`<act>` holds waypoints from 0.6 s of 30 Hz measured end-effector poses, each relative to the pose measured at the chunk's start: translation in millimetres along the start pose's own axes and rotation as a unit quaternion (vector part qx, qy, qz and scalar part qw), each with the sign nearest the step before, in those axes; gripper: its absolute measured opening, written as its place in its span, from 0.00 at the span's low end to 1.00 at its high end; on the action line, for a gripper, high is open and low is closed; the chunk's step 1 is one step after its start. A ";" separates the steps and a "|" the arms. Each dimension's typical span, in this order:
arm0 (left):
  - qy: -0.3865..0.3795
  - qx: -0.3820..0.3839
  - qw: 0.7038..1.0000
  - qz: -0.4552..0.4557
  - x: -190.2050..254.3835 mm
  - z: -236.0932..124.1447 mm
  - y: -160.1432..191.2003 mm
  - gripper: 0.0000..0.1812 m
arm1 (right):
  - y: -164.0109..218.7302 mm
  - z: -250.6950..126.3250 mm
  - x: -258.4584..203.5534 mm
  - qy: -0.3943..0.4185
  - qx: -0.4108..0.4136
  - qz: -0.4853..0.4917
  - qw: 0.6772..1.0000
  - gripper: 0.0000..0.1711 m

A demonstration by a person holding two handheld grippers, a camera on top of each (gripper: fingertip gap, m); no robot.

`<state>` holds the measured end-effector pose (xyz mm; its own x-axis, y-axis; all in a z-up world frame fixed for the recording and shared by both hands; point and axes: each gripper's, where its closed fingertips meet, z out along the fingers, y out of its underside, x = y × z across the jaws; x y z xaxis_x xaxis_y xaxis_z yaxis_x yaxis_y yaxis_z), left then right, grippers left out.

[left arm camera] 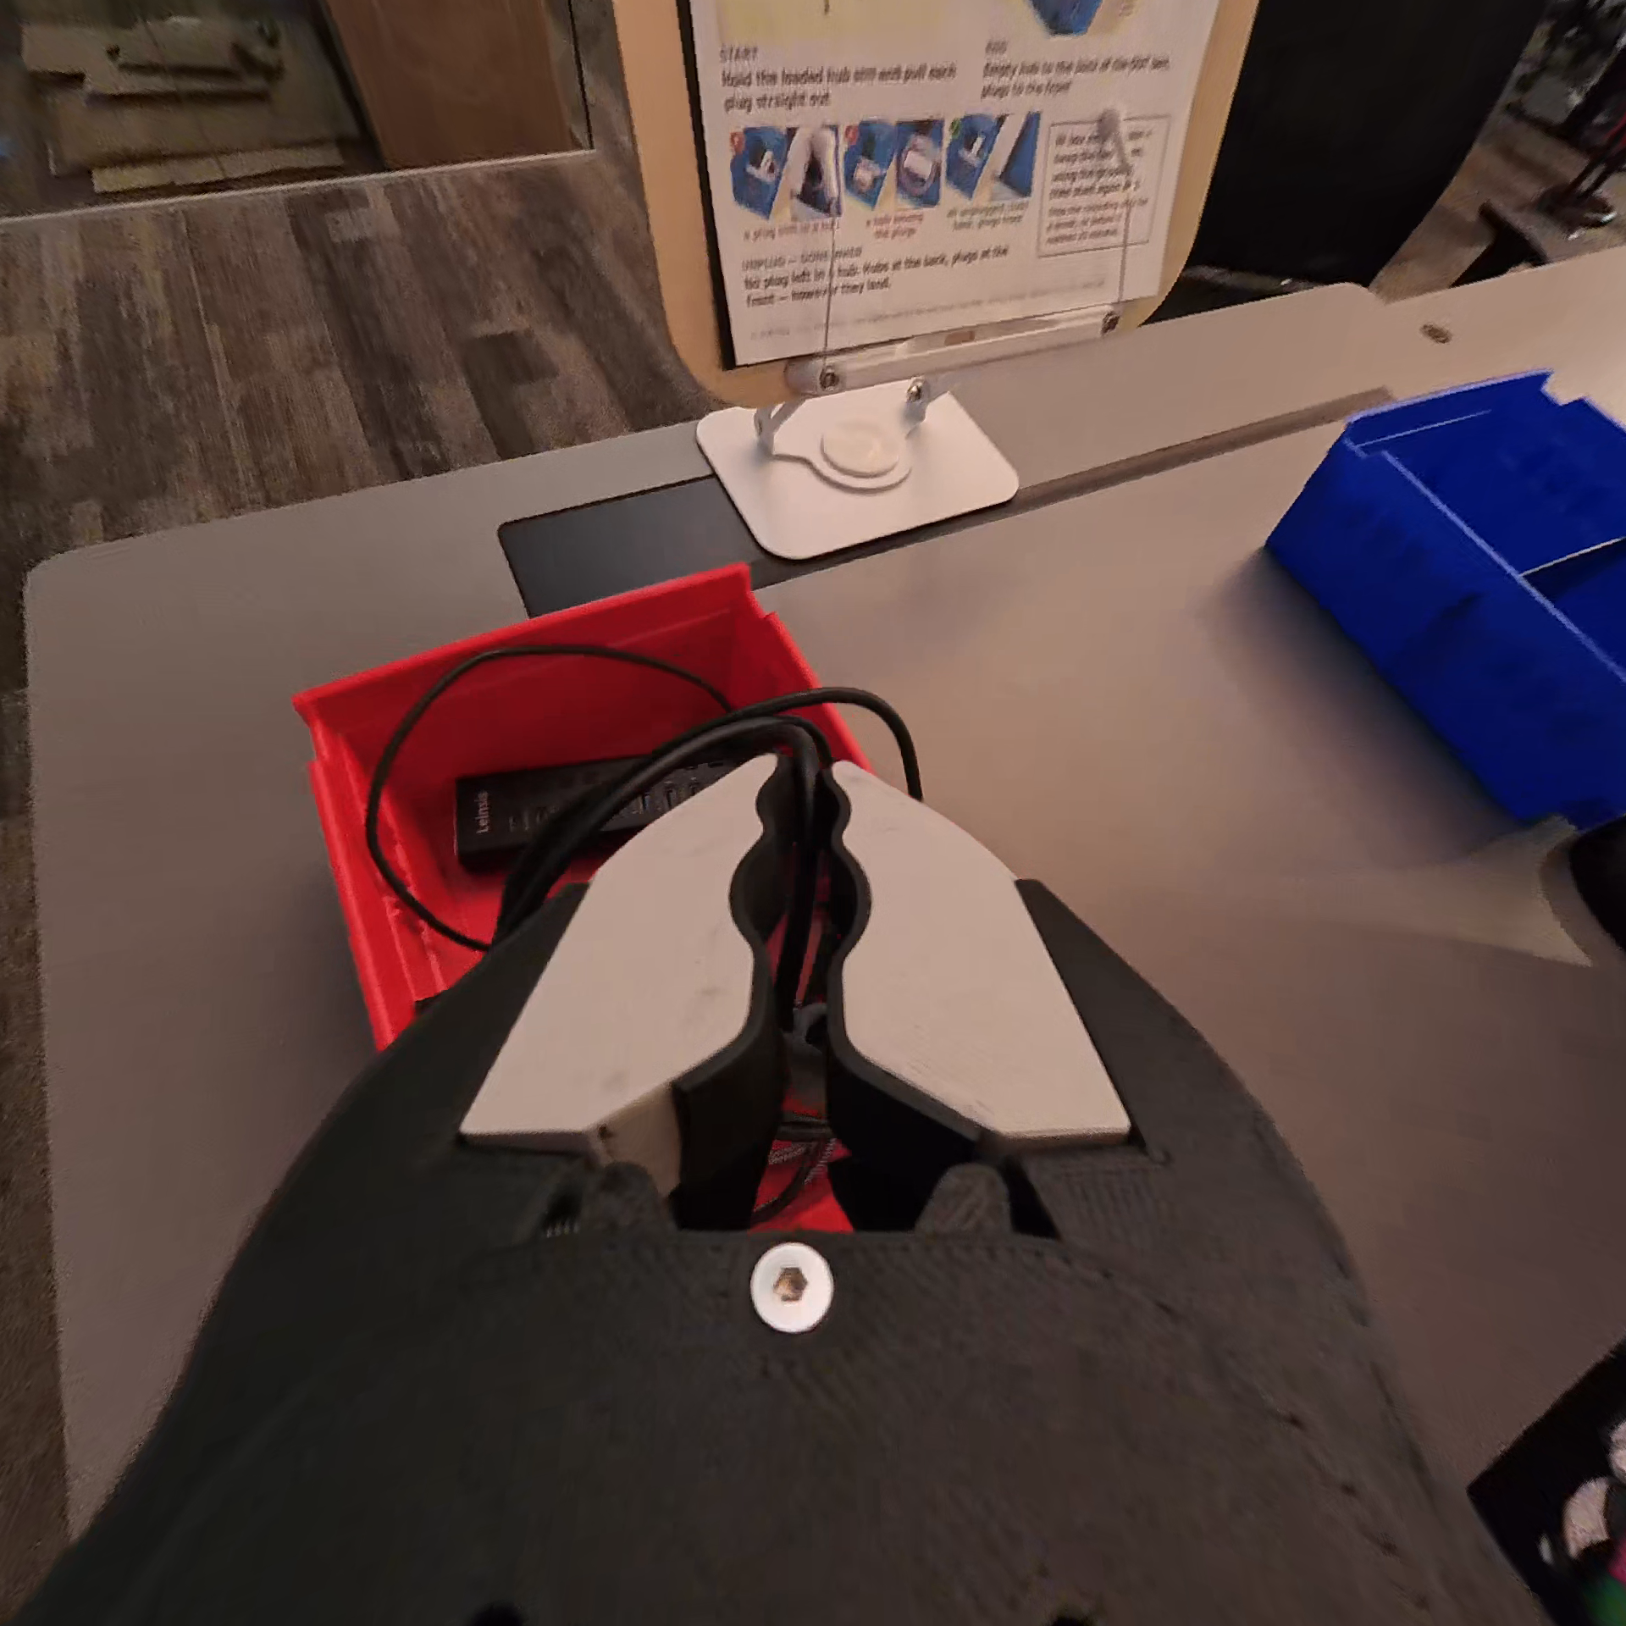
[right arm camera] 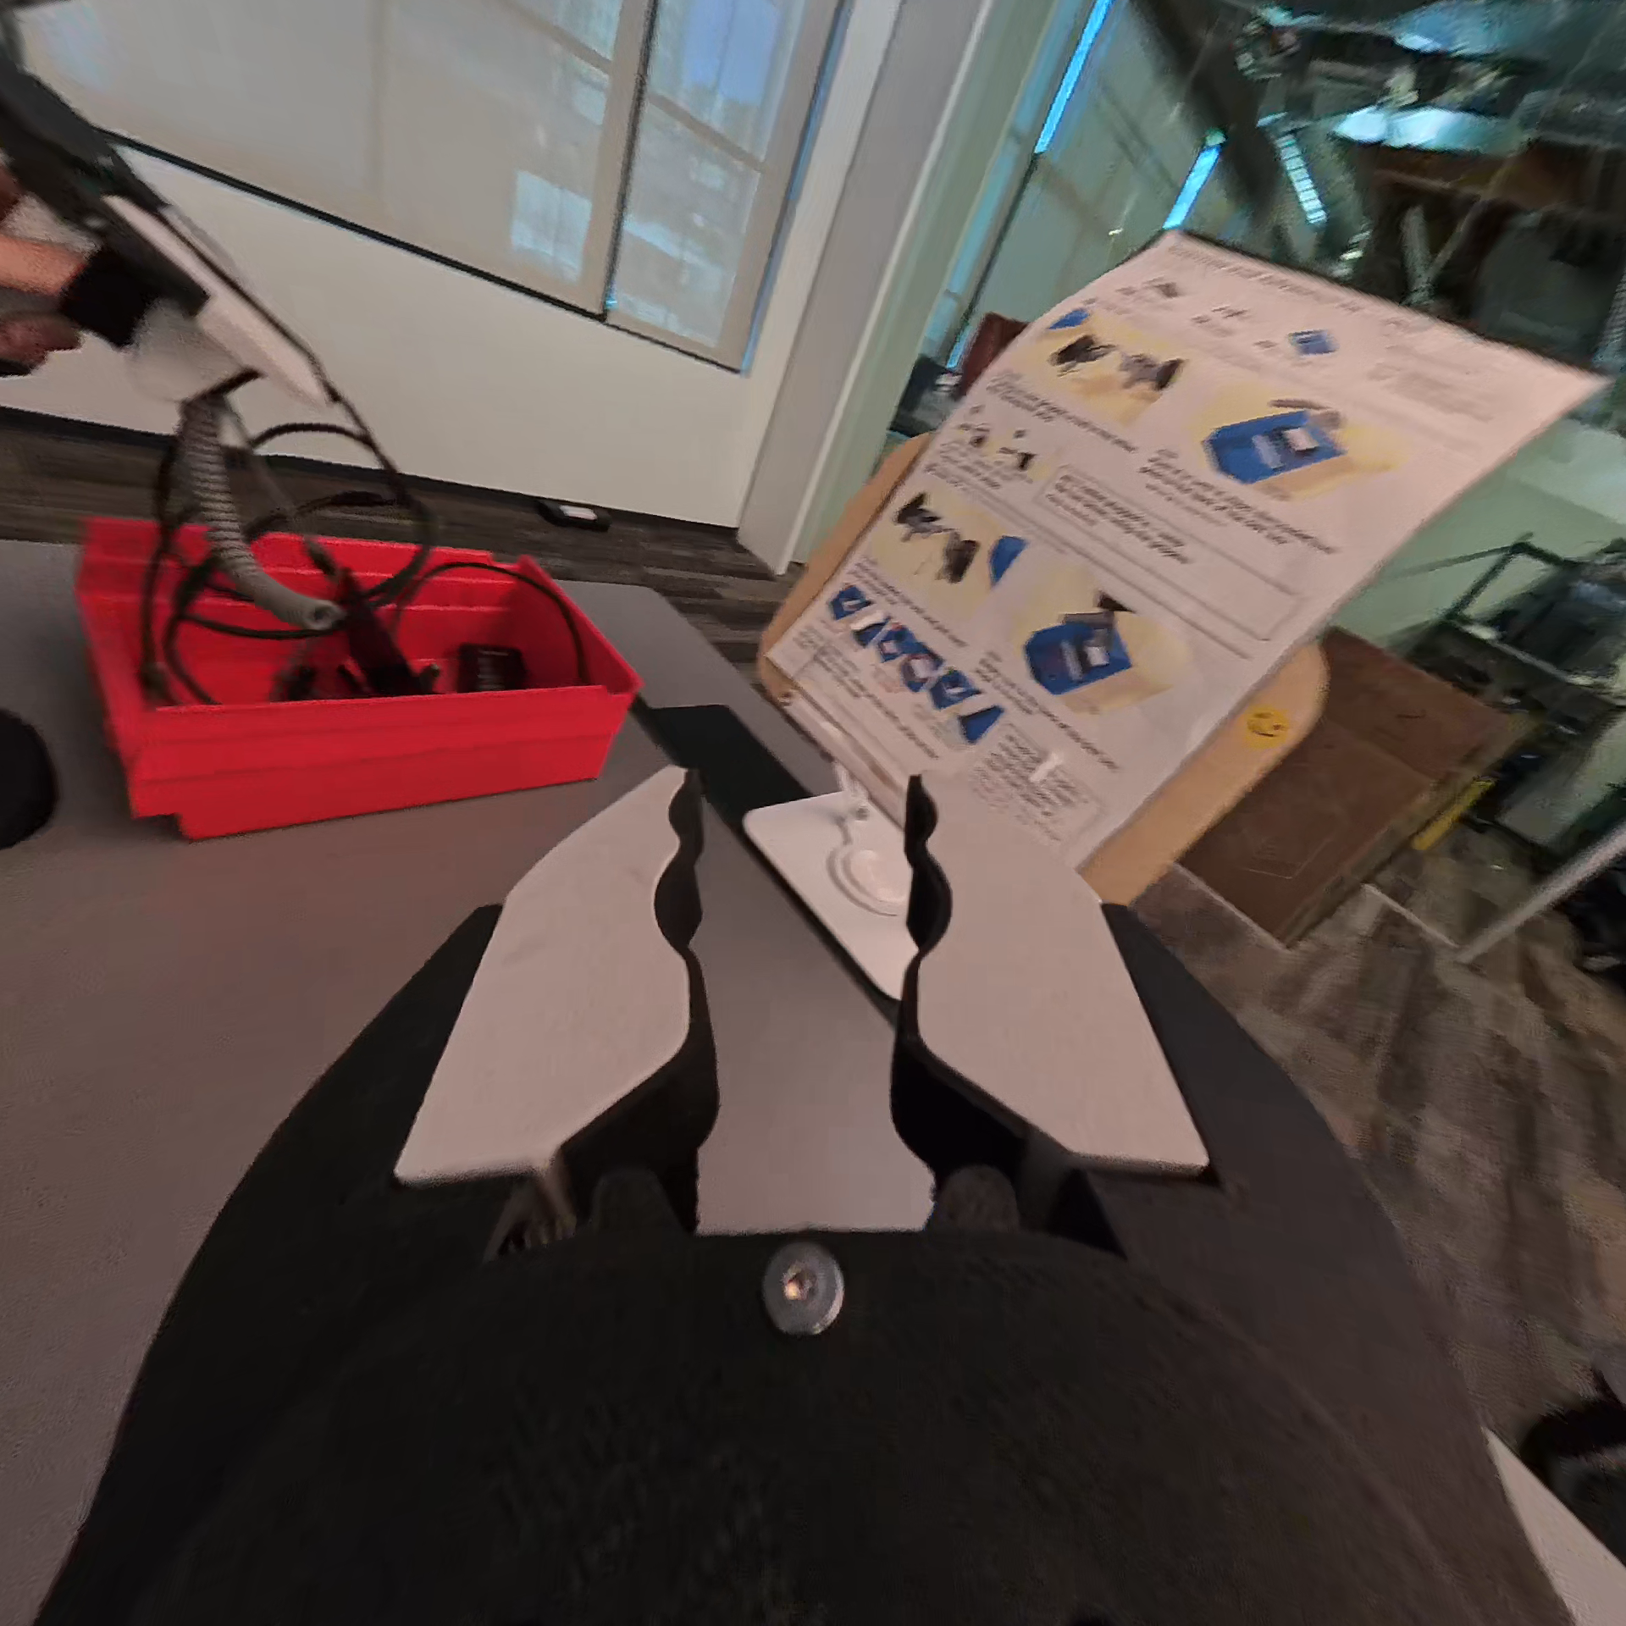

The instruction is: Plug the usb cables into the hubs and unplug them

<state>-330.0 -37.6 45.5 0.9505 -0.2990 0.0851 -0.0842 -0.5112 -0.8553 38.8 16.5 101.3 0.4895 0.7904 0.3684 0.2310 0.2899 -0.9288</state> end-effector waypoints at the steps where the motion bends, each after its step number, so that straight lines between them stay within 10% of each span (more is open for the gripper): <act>1: 0.005 -0.001 1.000 0.002 3.2 -0.9 -0.3 0.02 | 1.5 8.3 -11.7 -0.018 -0.003 -0.001 1.000 0.26; 10: 0.013 -0.083 0.996 -0.038 -18.5 22.8 36.2 0.02 | 34.5 71.9 -121.8 -0.144 -0.067 -0.073 0.985 0.26; 18: 0.086 -0.100 0.974 -0.184 -36.7 21.9 55.7 0.17 | 51.7 79.9 -127.7 -0.142 -0.101 -0.097 0.980 0.27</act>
<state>-363.1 -37.4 -16.5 0.8645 -0.1873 0.4665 0.1803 -0.7508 -0.6355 -78.9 -26.3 2.9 0.1717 0.8576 0.4849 0.4725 0.3602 -0.8044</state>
